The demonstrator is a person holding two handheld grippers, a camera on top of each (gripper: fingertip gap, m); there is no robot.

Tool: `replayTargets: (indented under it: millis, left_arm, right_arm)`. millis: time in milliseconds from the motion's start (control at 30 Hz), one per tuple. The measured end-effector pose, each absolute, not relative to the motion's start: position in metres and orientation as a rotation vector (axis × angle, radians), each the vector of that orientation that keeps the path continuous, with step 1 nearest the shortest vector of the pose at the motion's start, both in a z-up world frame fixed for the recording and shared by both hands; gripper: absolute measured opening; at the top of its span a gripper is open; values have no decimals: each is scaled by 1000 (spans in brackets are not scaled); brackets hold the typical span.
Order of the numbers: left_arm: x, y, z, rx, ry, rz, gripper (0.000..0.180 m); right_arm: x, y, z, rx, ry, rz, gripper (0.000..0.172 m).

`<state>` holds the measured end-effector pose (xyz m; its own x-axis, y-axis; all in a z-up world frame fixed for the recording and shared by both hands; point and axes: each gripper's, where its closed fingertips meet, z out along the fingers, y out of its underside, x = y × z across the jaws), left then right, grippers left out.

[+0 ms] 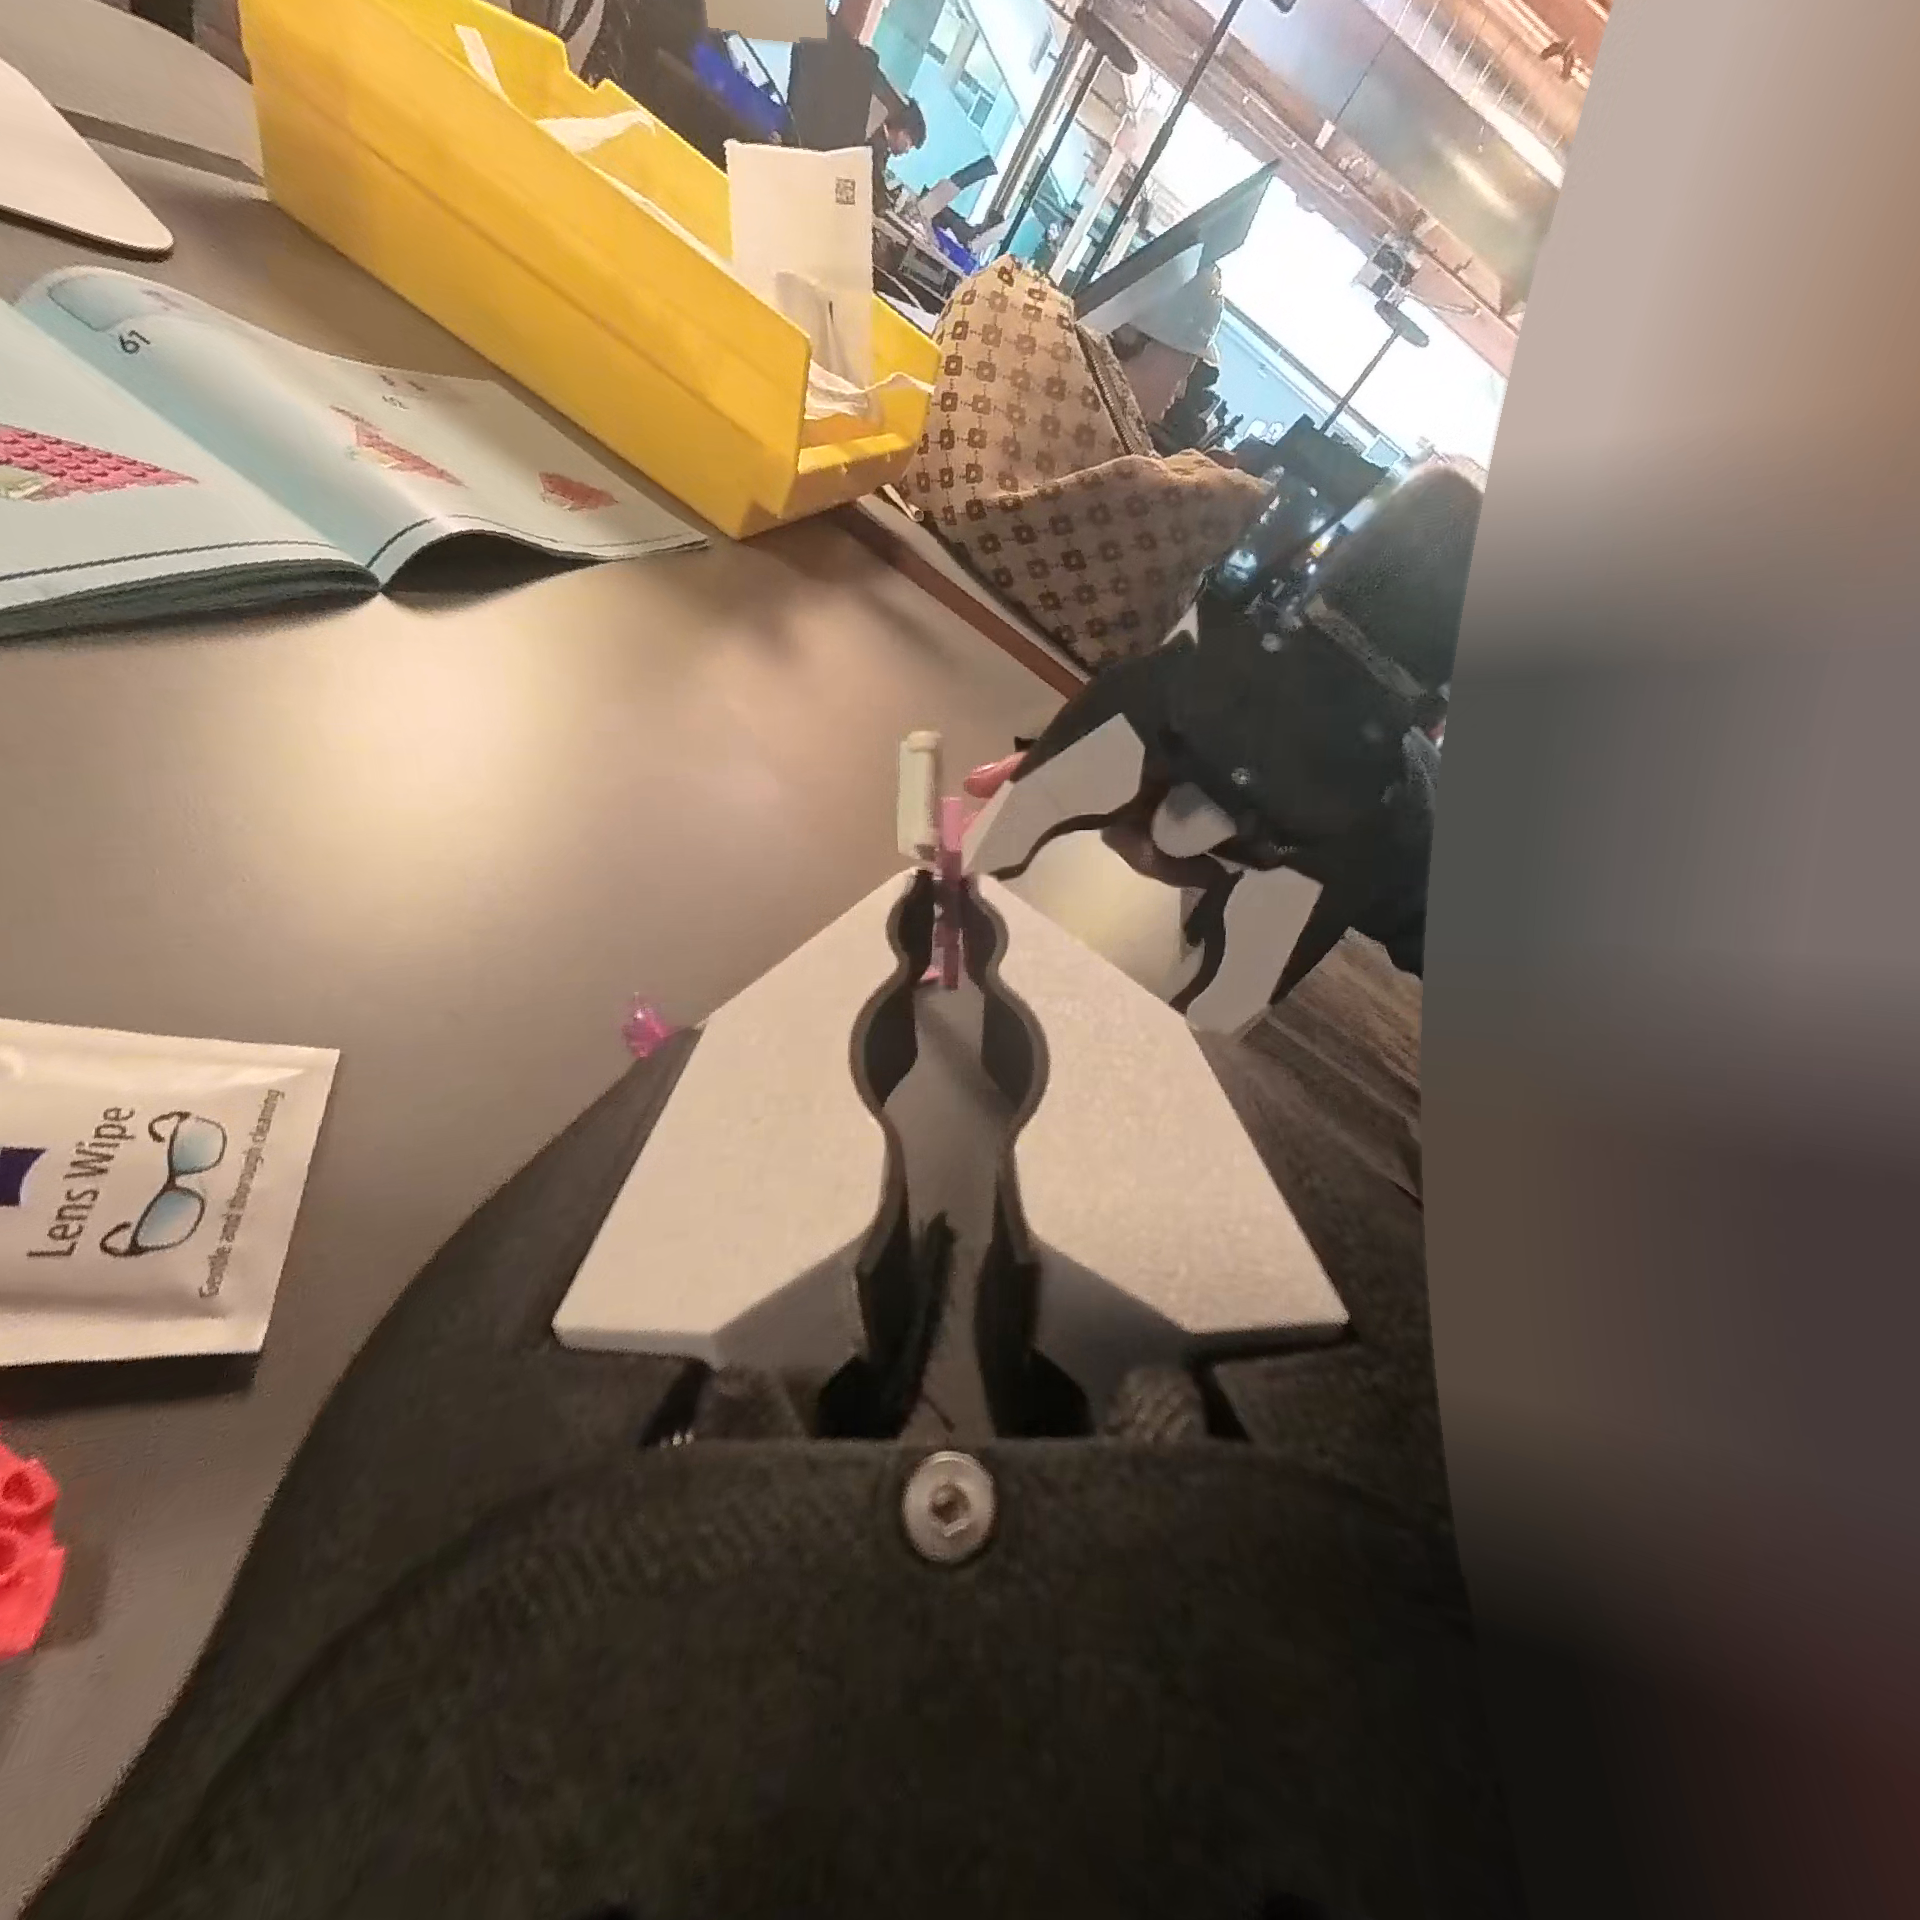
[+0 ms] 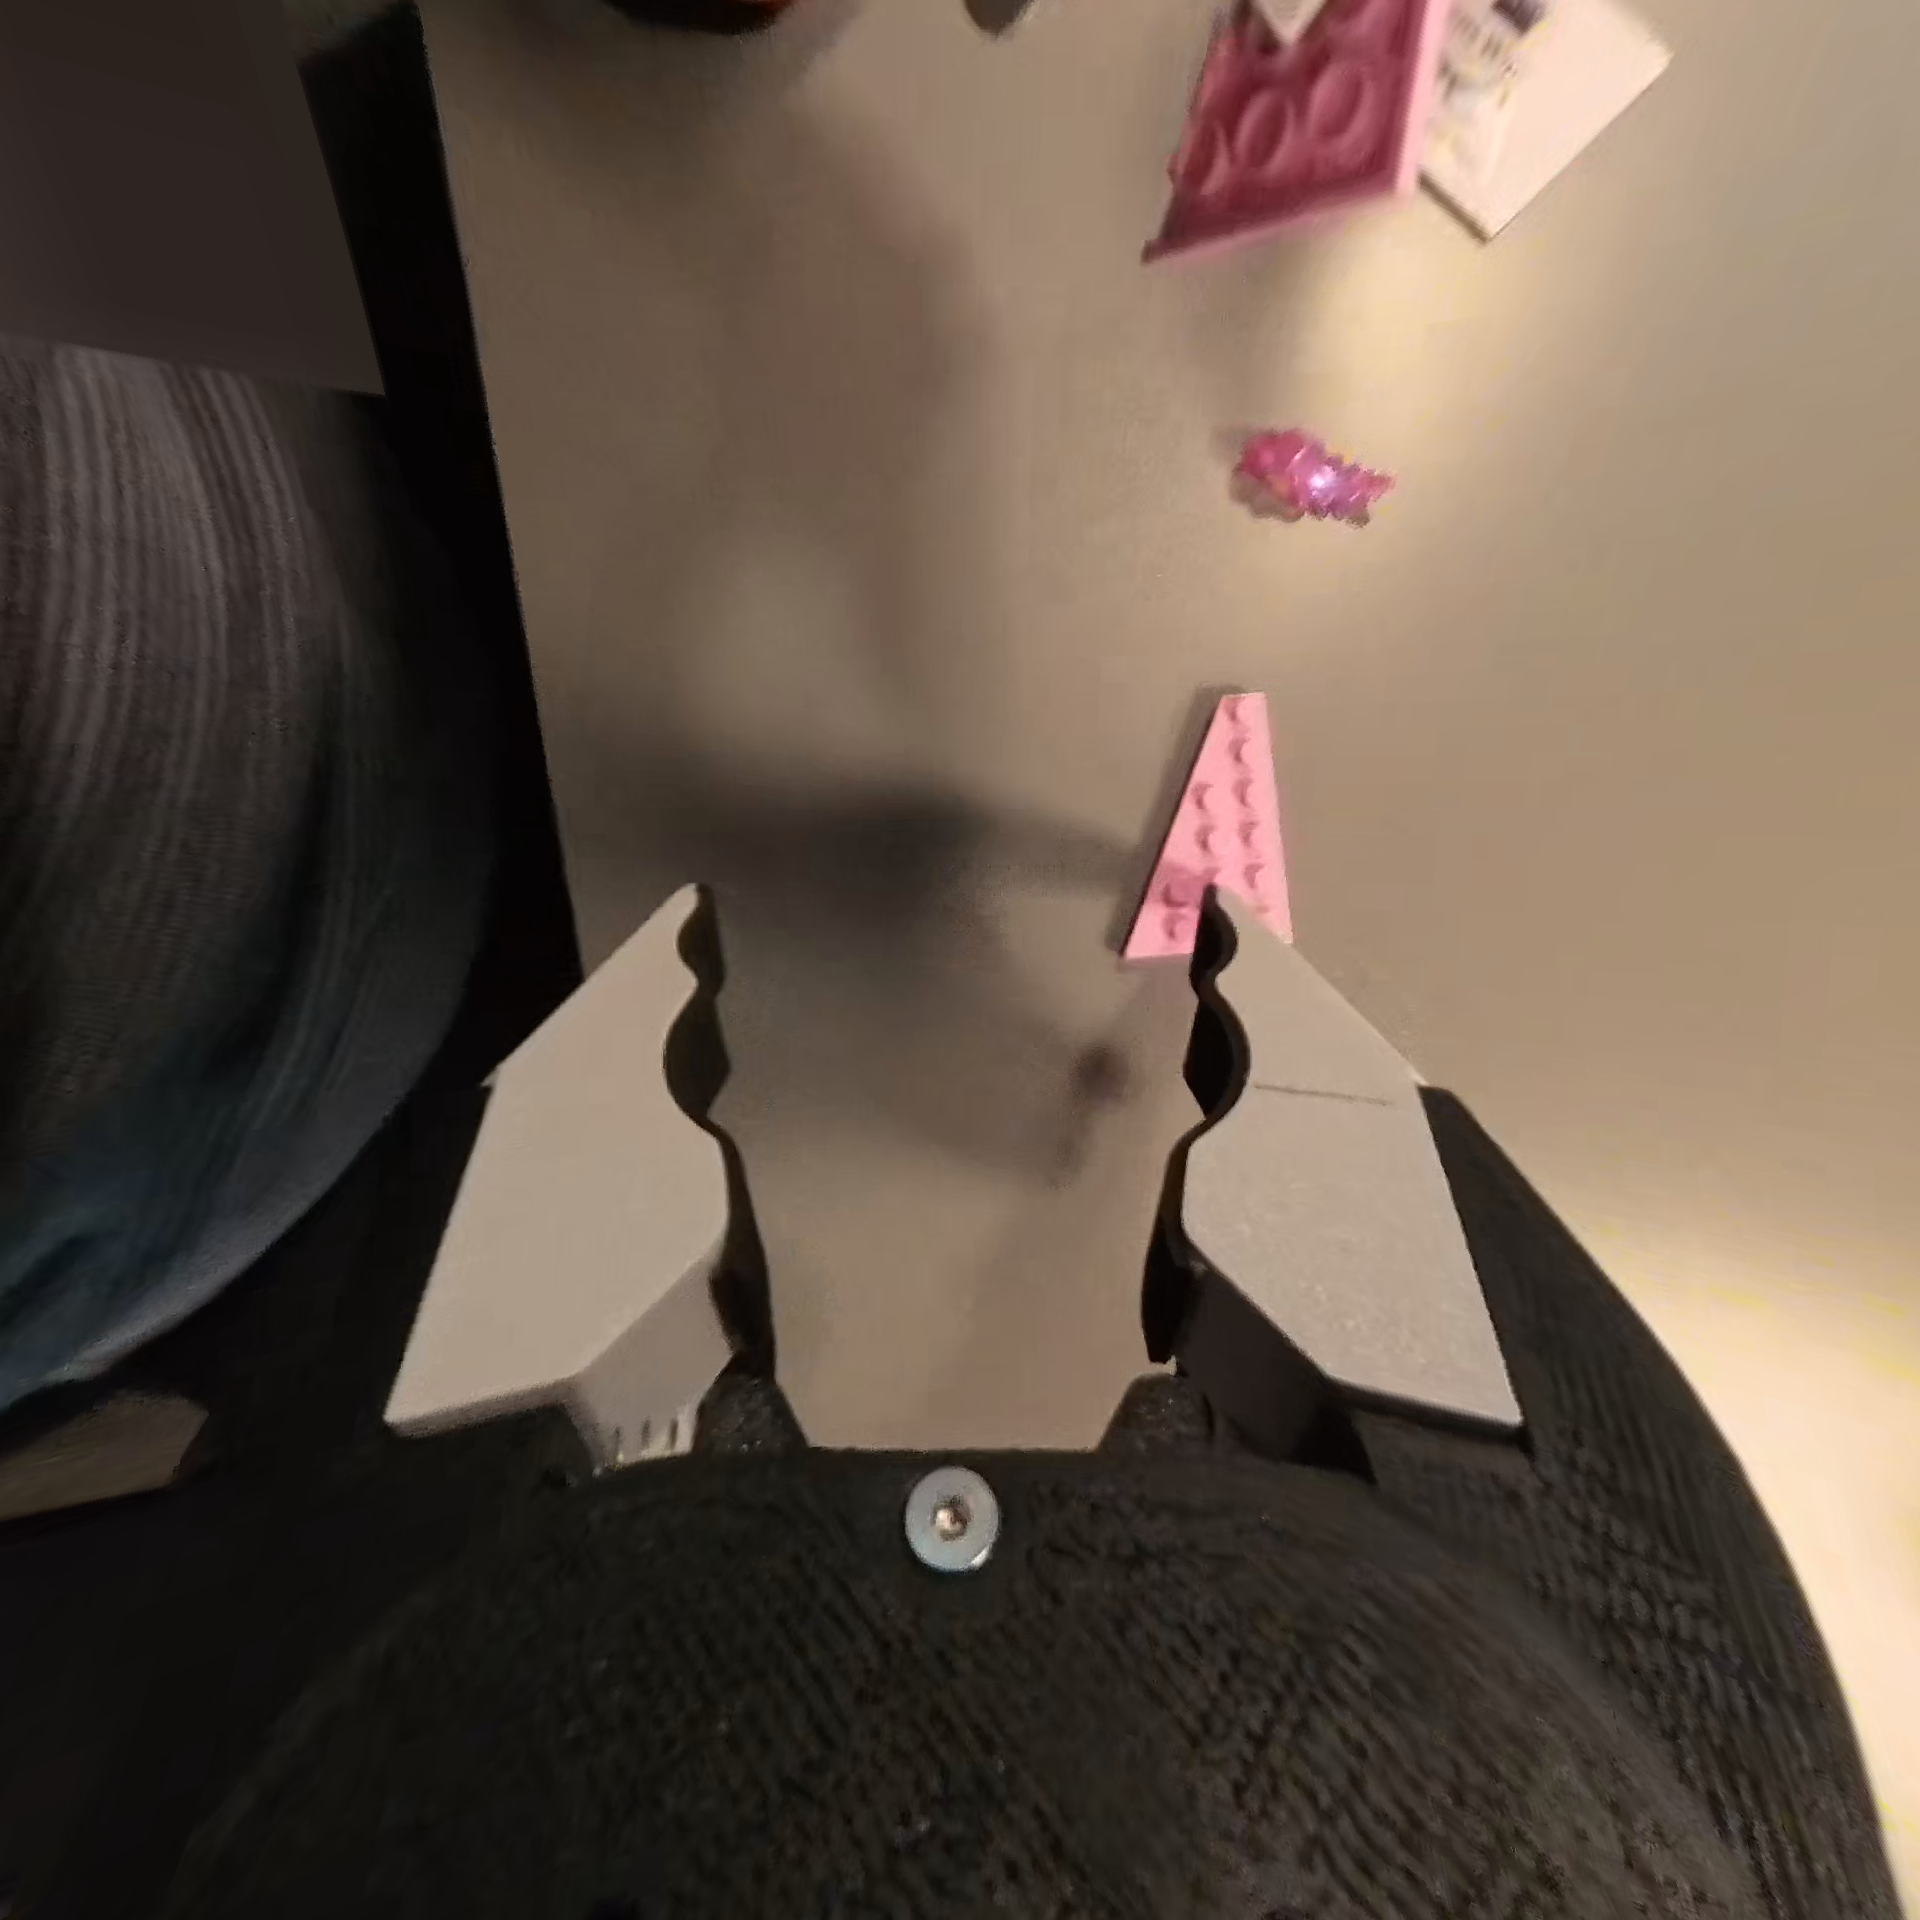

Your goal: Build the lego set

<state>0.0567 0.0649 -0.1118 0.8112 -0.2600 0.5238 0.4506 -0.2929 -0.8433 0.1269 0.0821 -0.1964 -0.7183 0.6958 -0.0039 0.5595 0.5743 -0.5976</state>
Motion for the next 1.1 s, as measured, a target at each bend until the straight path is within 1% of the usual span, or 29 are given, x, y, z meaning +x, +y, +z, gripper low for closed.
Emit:
replayTargets:
  millis: [300, 400, 467, 533, 700, 733, 833, 867, 900, 933, 1000, 1100]
  left_arm:
    - [64, 50, -97, -1679, -149, -755, 3]
    - [71, 48, -94, -1672, -135, -798, 3]
    - [78, 48, -95, -1688, -120, -843, 3]
    - [85, 48, -98, -1714, -101, -869, 3]
    - [97, 42, -100, -1747, -75, -901, 3]
    - [97, 40, -99, -1740, -77, -901, 3]
    - [97, 34, -97, -1722, -84, -904, 3]
    - [97, 32, -96, -1717, -91, -899, 3]
    - [96, 31, -96, -1709, -96, -897, 3]
    - [96, 29, -95, -1702, -99, -897, 3]
    - [95, 26, -95, -1699, -103, -897, 3]
    - [93, 24, -98, -1702, -106, -894, 3]
  right_arm:
    - [168, 53, -189, -1224, -2686, 862, 93]
    - [187, 52, -190, -1256, -2658, 781, 93]
    - [186, 55, -186, -1165, -2534, 706, 90]
    - [180, 62, -185, -999, -2404, 573, 81]
    - [186, 66, -211, -832, -2389, 336, 84]
    - [185, 66, -215, -801, -2399, 293, 87]
    - [179, 69, -221, -744, -2415, 201, 93]
    - [178, 70, -221, -736, -2418, 180, 92]
    - [178, 70, -220, -727, -2414, 158, 87]
    - [178, 69, -218, -700, -2397, 141, 76]
    - [178, 64, -211, -601, -2326, 104, 48]
    - [183, 59, -207, -486, -2243, 13, 34]
